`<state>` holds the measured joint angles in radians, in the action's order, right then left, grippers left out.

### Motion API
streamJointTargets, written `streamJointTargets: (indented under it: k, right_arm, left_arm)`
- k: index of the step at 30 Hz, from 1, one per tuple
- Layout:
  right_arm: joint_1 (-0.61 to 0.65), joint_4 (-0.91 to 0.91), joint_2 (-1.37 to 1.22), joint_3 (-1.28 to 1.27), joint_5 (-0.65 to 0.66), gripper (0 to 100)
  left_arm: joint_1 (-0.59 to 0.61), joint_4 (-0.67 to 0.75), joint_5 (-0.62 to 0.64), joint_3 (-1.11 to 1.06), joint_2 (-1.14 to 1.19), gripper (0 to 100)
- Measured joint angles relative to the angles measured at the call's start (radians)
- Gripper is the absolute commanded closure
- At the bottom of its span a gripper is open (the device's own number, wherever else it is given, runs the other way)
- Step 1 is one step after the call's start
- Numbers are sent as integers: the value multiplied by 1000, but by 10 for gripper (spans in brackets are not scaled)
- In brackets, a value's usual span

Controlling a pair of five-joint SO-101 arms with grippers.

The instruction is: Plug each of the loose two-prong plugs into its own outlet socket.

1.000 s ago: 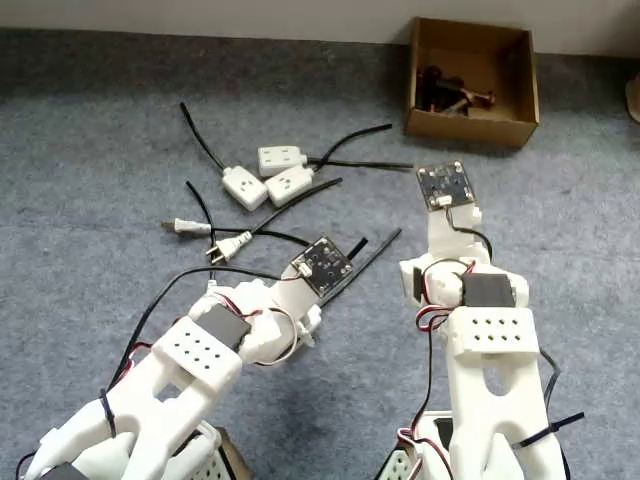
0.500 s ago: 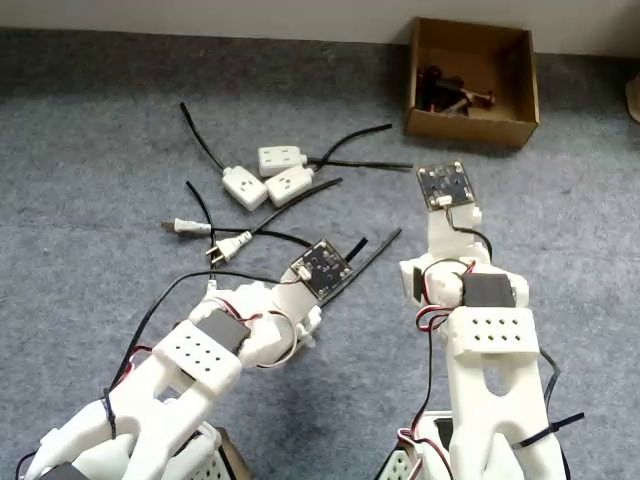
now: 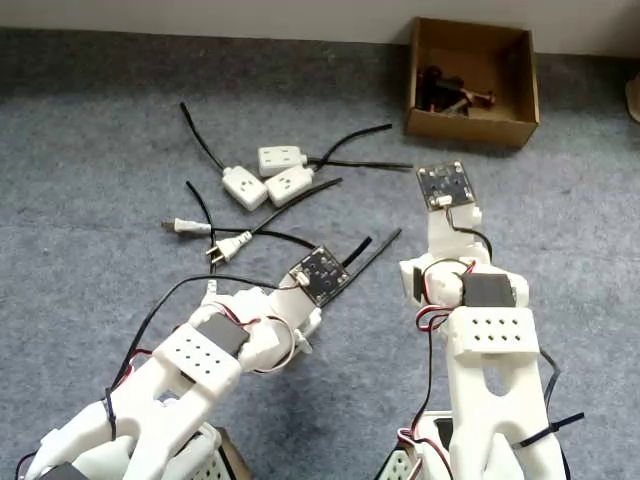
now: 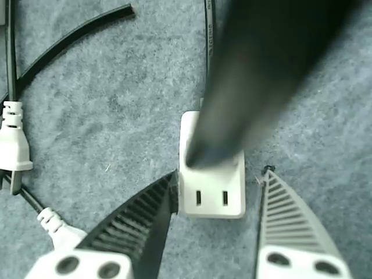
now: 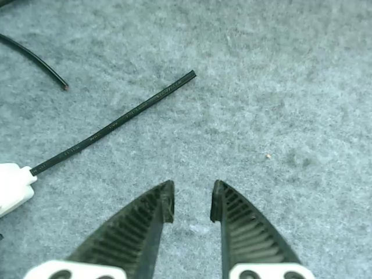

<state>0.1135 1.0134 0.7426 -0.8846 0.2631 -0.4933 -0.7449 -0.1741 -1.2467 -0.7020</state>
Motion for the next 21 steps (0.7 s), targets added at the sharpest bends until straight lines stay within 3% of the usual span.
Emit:
streamJointTargets:
  k: [9,17,21]
  right_arm:
    - [0,0,0,0,0,889]
    - [0,0,0,0,0,889]
    - [0,0,0,0,0,889]
  left_arm:
    - [-2,0,0,0,0,835]
    - [-6,2,-28,-12,-2,989]
    - [-8,6,-31,-9,-14,993]
